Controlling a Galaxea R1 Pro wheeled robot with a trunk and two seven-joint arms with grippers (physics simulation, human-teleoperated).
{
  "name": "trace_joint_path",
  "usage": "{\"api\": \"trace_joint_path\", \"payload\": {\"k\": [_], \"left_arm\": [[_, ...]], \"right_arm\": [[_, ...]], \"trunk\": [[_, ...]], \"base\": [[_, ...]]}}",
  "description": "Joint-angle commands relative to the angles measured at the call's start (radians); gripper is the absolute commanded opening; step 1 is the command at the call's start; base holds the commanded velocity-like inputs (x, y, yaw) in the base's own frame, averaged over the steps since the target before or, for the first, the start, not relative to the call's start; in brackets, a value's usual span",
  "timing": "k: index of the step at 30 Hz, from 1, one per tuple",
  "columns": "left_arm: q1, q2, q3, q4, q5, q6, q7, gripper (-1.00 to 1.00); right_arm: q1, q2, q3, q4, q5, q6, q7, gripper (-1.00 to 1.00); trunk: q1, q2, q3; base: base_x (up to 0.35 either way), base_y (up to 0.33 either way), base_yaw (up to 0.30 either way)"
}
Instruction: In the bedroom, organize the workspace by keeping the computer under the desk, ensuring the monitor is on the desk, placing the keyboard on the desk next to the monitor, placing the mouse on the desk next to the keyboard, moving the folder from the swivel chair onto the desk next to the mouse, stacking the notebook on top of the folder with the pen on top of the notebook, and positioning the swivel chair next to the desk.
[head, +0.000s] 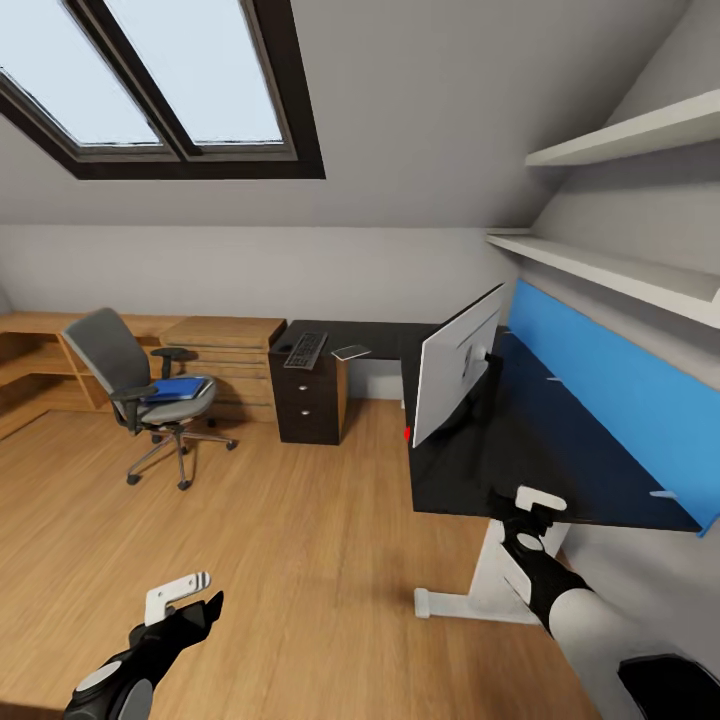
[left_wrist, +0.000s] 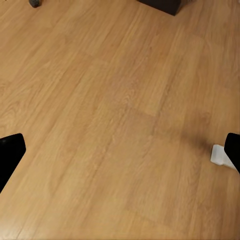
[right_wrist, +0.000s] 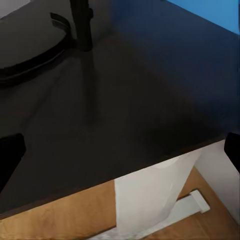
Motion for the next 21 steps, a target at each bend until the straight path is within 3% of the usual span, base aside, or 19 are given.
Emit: {"api": "trace_joint_path", "payload": {"k": [1, 3, 10, 15, 20, 21], "left_arm": [[0.000, 0.000, -0.001, -0.002, 0.011, 0.003, 0.008, 1.00], [0.000, -0.001, -0.003, -0.002, 0.011, 0.003, 0.006, 1.00], [0.000, -0.002, -0.005, -0.003, 0.011, 0.002, 0.002, 1.00], [0.000, -0.003, -0.008, -0.001, 0.011, 0.002, 0.001, 1.00], [0.000, -0.003, -0.022, 0.003, 0.011, 0.003, 0.002, 1.00], [0.000, -0.003, -0.049, 0.004, 0.010, 0.003, 0.008, 1.00]], "right_arm": [[-0.009, -0.008, 0.007, 0.023, -0.017, -0.004, 0.009, 1.00], [-0.032, -0.022, 0.002, 0.063, -0.032, -0.004, 0.039, 1.00], [-0.055, -0.034, 0.004, 0.103, -0.035, -0.006, 0.093, 1.00], [-0.059, -0.041, 0.004, 0.110, -0.034, -0.014, 0.147, 1.00], [-0.060, -0.056, 0.001, 0.102, -0.034, -0.019, 0.160, 1.00], [-0.063, -0.058, 0.000, 0.098, -0.034, -0.017, 0.156, 1.00]], "trunk": [[0.000, -0.001, -0.001], [0.000, -0.001, -0.001], [0.000, -0.001, -0.001], [0.000, -0.001, -0.001], [0.000, -0.001, -0.001], [0.000, -0.001, -0.001]], "base": [[0.000, 0.000, 0.000], [0.000, 0.000, 0.000], [0.042, -0.003, 0.000], [0.231, -0.061, 0.000], [0.295, -0.133, 0.000], [0.272, -0.217, 0.000]]}}
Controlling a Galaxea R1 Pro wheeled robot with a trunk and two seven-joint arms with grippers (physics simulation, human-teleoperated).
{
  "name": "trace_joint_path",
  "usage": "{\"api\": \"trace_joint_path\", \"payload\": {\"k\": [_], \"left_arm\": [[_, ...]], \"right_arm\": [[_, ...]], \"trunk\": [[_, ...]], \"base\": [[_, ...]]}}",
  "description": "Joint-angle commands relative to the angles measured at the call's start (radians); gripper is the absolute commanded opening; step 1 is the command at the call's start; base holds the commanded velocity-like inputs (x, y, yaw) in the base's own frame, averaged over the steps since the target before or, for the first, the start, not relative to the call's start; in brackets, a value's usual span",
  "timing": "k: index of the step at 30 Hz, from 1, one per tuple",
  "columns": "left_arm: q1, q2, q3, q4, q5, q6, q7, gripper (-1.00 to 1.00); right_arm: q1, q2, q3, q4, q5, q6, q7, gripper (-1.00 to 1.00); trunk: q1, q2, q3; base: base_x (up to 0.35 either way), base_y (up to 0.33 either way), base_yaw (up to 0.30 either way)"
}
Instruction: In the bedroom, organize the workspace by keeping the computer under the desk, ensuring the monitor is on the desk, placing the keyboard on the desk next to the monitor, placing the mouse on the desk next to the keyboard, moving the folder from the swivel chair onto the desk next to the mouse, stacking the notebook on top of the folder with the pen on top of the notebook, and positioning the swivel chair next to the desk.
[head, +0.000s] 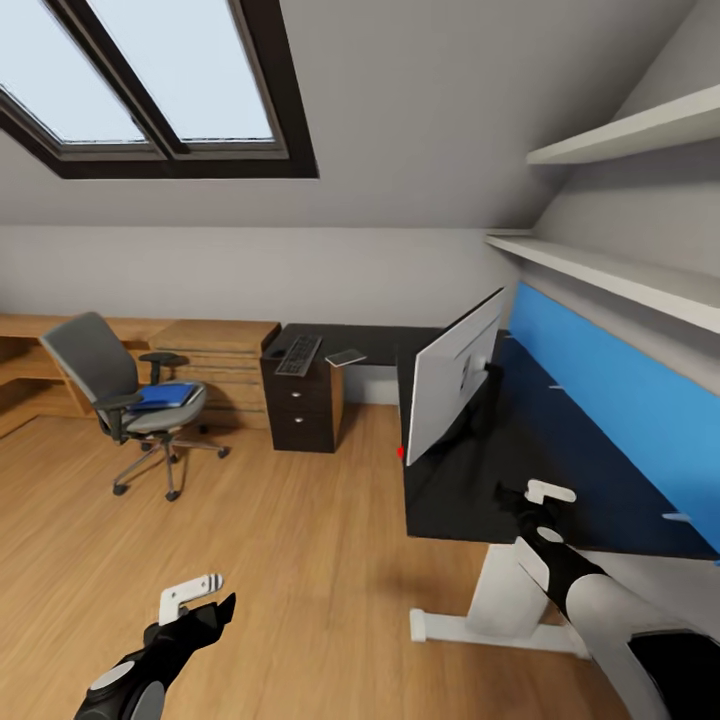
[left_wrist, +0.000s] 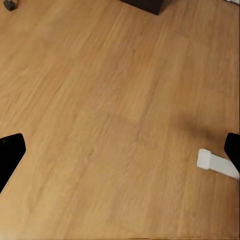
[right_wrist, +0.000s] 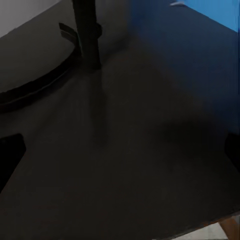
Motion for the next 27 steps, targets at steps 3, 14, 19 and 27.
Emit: {"api": "trace_joint_path", "payload": {"k": [3, 14, 19, 27], "left_arm": [[0.000, 0.001, -0.016, 0.002, 0.009, 0.004, 0.011, 1.00], [0.000, 0.001, -0.018, 0.019, 0.009, 0.005, 0.010, 1.00], [0.000, 0.001, -0.018, 0.019, 0.008, 0.004, 0.010, 1.00], [0.000, 0.000, -0.021, 0.019, 0.007, 0.004, 0.010, 1.00]], "right_arm": [[-0.002, -0.002, 0.007, -0.001, -0.016, -0.004, -0.007, 1.00], [-0.001, 0.000, 0.060, -0.059, 0.025, -0.036, -0.006, 1.00], [-0.001, 0.000, 0.072, -0.057, 0.040, -0.071, -0.006, 1.00], [-0.001, 0.001, 0.074, -0.053, 0.105, -0.077, -0.003, 1.00]], "trunk": [[0.001, -0.001, -0.001], [0.001, -0.001, -0.001], [0.001, -0.001, -0.001], [0.001, -0.001, -0.001]], "base": [[0.269, -0.225, 0.000], [0.142, -0.039, 0.000], [0.154, 0.000, 0.000], [0.130, 0.000, 0.000]]}}
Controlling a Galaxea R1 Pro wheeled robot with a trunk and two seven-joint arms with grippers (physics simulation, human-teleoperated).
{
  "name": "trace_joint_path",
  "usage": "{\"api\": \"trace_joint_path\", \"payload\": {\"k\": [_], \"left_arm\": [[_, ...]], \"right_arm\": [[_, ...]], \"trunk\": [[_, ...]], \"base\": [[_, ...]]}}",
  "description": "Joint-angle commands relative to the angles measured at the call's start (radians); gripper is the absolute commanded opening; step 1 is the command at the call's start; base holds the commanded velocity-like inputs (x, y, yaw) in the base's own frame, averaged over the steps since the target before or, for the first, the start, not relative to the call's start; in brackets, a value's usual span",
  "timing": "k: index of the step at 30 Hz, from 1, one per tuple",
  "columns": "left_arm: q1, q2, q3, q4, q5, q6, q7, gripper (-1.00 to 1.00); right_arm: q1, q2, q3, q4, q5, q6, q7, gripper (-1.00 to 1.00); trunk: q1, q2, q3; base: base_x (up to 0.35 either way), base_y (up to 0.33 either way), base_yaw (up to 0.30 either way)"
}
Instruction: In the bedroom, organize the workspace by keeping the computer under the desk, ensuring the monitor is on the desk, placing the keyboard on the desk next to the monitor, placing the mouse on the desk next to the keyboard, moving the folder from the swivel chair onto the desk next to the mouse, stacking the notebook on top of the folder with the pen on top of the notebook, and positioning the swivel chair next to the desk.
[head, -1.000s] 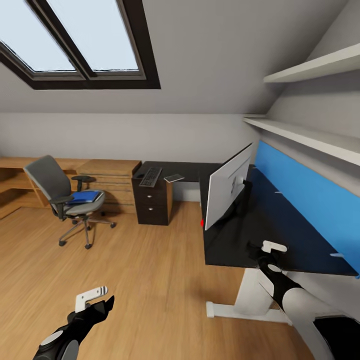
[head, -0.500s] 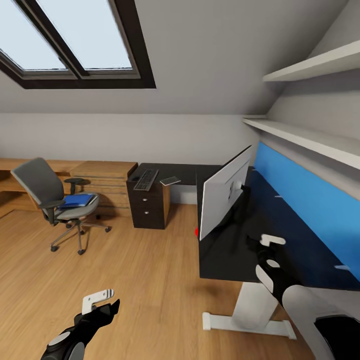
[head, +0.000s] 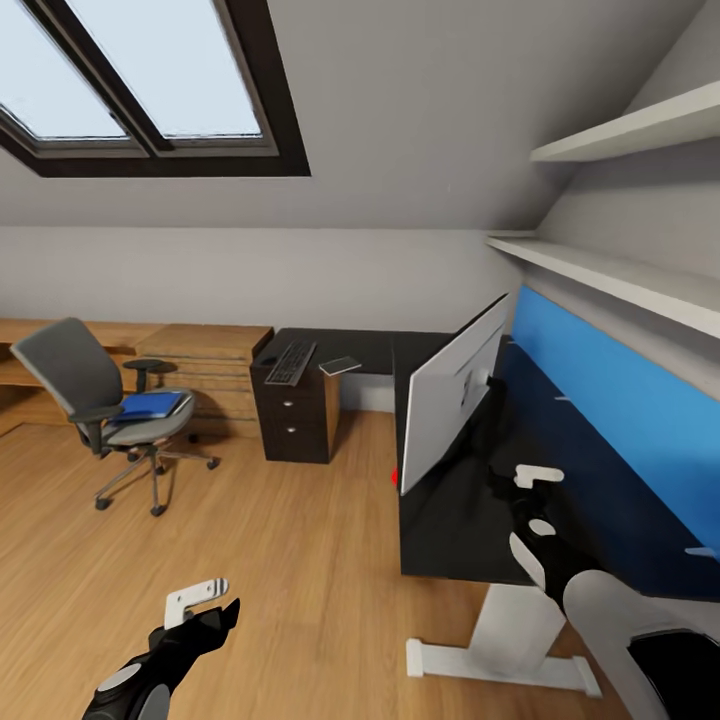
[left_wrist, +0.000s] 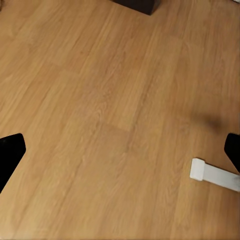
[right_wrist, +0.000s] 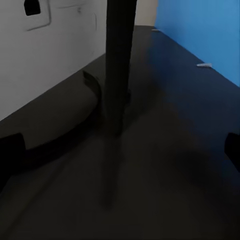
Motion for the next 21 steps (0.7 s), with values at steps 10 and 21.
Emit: {"api": "trace_joint_path", "payload": {"k": [10, 21], "left_arm": [[0.000, 0.000, 0.002, -0.002, 0.011, 0.004, 0.013, 1.00], [0.000, 0.000, 0.001, -0.002, 0.011, 0.004, 0.012, 1.00]], "right_arm": [[-0.001, -0.001, 0.008, -0.001, -0.001, -0.003, -0.006, 1.00], [-0.001, -0.002, 0.006, 0.000, -0.001, -0.002, -0.006, 1.00]], "trunk": [[0.001, -0.001, -0.001], [0.001, -0.001, -0.001]], "base": [[0.080, 0.000, 0.000], [0.155, 0.000, 0.000]]}}
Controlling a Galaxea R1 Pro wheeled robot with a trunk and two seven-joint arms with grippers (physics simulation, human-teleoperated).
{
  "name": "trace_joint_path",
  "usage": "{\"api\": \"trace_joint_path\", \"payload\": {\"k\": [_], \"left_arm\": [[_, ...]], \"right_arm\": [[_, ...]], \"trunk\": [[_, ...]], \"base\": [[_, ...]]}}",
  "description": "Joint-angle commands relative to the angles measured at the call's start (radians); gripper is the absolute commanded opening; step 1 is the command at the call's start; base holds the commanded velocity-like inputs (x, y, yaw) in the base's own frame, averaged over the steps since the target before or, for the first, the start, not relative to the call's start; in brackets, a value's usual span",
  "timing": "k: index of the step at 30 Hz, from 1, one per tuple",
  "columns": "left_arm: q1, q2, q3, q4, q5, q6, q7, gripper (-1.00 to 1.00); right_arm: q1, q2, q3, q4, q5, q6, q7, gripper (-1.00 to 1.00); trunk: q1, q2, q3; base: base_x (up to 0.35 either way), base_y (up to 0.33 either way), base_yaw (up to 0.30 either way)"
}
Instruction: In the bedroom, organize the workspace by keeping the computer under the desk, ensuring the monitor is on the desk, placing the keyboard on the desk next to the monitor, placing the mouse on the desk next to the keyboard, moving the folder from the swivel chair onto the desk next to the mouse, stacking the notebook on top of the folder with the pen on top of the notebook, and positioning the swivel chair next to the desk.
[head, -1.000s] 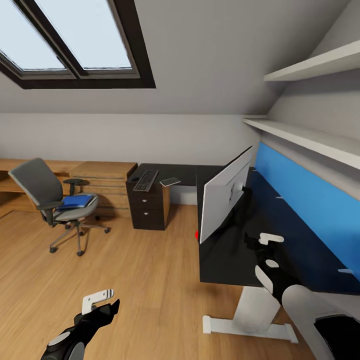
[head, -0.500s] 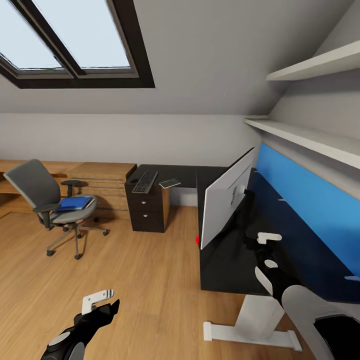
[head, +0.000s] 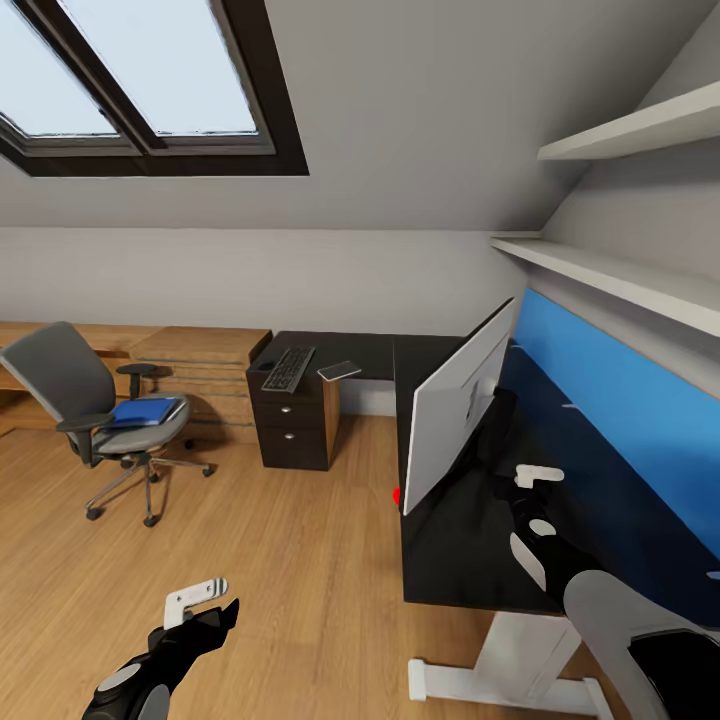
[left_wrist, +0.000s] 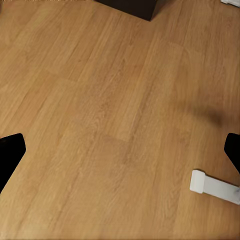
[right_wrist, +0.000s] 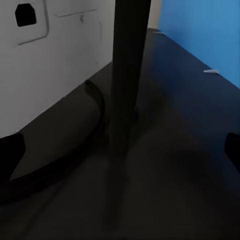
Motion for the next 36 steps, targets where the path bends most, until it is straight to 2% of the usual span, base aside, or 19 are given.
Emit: {"api": "trace_joint_path", "payload": {"k": [1, 8, 15, 22, 36], "left_arm": [[0.000, 0.000, -0.001, -0.002, 0.010, 0.004, 0.007, 1.00], [0.000, 0.000, -0.001, -0.002, 0.011, 0.004, 0.006, 1.00], [0.000, 0.000, -0.001, -0.002, 0.011, 0.004, 0.006, 1.00], [0.000, 0.000, -0.001, -0.002, 0.011, 0.004, 0.005, 1.00], [0.000, 0.000, -0.001, -0.002, 0.011, 0.004, 0.005, 1.00]], "right_arm": [[-0.001, -0.001, 0.008, 0.000, -0.009, -0.003, -0.004, 1.00], [-0.001, -0.001, 0.008, 0.000, -0.009, -0.004, -0.004, 1.00], [-0.001, -0.001, 0.008, 0.001, -0.009, -0.003, -0.004, 1.00], [-0.001, -0.001, 0.008, 0.002, -0.009, -0.004, -0.004, 1.00], [-0.001, -0.002, 0.003, 0.013, -0.011, 0.006, -0.012, 1.00]], "trunk": [[0.000, -0.001, -0.001], [0.000, -0.001, -0.001], [0.000, -0.001, -0.001], [0.000, -0.001, -0.001], [0.000, -0.001, -0.001]], "base": [[0.225, 0.000, 0.000], [0.244, 0.000, 0.000], [0.041, 0.000, 0.000], [0.204, 0.000, 0.000], [0.044, 0.000, 0.000]]}}
